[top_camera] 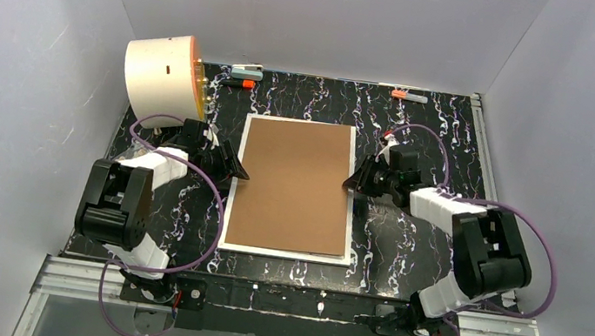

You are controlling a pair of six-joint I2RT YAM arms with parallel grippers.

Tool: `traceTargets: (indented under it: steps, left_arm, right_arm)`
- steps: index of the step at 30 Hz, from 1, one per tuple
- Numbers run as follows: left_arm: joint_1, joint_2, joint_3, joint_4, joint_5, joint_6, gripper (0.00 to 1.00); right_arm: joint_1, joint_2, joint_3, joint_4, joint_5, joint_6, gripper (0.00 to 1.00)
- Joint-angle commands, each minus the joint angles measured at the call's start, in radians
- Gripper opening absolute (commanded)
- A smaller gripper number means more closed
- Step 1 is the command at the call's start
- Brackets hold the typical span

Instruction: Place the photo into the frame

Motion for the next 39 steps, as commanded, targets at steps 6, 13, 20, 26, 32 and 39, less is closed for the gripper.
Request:
traceTargets:
  steps: [6,13,20,26,32,39]
  left_arm:
    - [-0.006,-0.038,-0.034,-0.112,-0.037,0.03,0.68]
    - [-0.006,-0.075,-0.006,-0.144,-0.051,0.047,0.72]
    - [-0.006,-0.1,0.012,-0.15,-0.036,0.051,0.77]
    - [-0.005,-0.116,0.014,-0.15,-0.003,0.062,0.79]
    - [-0.006,-0.121,0.013,-0.151,-0.009,0.067,0.79]
    - [-0.006,-0.123,0.038,-0.184,-0.072,0.074,0.8]
  right_arm:
    - [0.014,0.032,0.112,-0.051,0.109,-0.04,0.53]
    - [0.013,-0.06,0.128,-0.185,0.138,-0.009,0.59]
    - [0.014,-0.095,0.103,-0.251,0.073,0.071,0.6]
    - [0.01,-0.012,0.164,-0.313,0.062,0.134,0.62]
    - [-0.004,0.088,0.248,-0.369,0.072,0.173,0.62]
    - [-0.056,0.195,0.394,-0.38,0.083,0.141,0.69]
